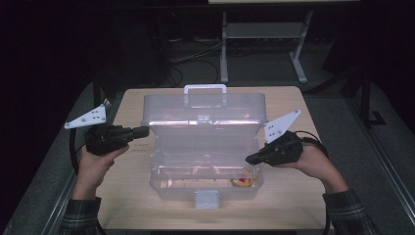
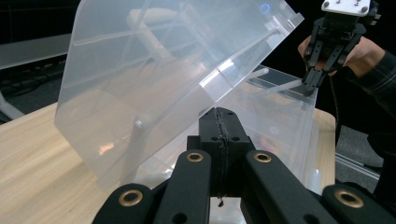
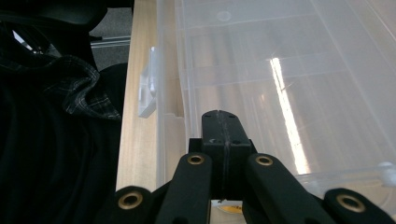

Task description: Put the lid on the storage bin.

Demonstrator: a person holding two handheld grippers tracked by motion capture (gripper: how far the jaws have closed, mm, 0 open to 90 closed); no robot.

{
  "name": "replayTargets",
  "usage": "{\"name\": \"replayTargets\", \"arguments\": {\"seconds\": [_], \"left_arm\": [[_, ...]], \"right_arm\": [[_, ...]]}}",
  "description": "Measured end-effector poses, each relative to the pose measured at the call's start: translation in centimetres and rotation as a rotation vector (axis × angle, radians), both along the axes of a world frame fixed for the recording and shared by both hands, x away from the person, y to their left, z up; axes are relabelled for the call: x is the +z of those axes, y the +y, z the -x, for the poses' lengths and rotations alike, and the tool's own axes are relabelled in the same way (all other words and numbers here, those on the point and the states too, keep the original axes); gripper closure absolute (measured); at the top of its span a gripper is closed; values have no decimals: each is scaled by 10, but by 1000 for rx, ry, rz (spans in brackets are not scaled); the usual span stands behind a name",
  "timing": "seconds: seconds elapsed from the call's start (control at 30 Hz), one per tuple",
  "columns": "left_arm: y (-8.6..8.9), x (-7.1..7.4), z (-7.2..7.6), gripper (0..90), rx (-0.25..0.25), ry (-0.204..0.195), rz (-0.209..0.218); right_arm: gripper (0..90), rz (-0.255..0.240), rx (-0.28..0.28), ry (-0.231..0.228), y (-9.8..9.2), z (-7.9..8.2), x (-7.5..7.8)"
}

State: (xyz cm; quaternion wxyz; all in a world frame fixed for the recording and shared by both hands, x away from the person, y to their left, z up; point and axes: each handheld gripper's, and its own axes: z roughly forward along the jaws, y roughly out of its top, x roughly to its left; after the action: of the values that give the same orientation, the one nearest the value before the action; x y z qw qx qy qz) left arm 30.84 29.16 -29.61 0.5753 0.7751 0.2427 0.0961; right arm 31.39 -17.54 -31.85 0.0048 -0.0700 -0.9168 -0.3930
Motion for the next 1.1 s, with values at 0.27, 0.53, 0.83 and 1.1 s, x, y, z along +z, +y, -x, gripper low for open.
{"name": "replayTargets", "arguments": {"seconds": [0.27,0.53,0.83,1.1], "left_arm": [[-2,-6,10,898,-9,6,-2],[-1,-14,19,897,-21,9,0],[-3,-21,24,897,-35,20,-9],[-2,-26,29,896,-46,20,-14]], "right_arm": [[900,-13,3,11,-1,3,-6],[900,-38,-21,7,-5,8,-8],[900,-141,-97,-27,-25,14,0],[900,-189,-166,-41,-41,14,0]]}}
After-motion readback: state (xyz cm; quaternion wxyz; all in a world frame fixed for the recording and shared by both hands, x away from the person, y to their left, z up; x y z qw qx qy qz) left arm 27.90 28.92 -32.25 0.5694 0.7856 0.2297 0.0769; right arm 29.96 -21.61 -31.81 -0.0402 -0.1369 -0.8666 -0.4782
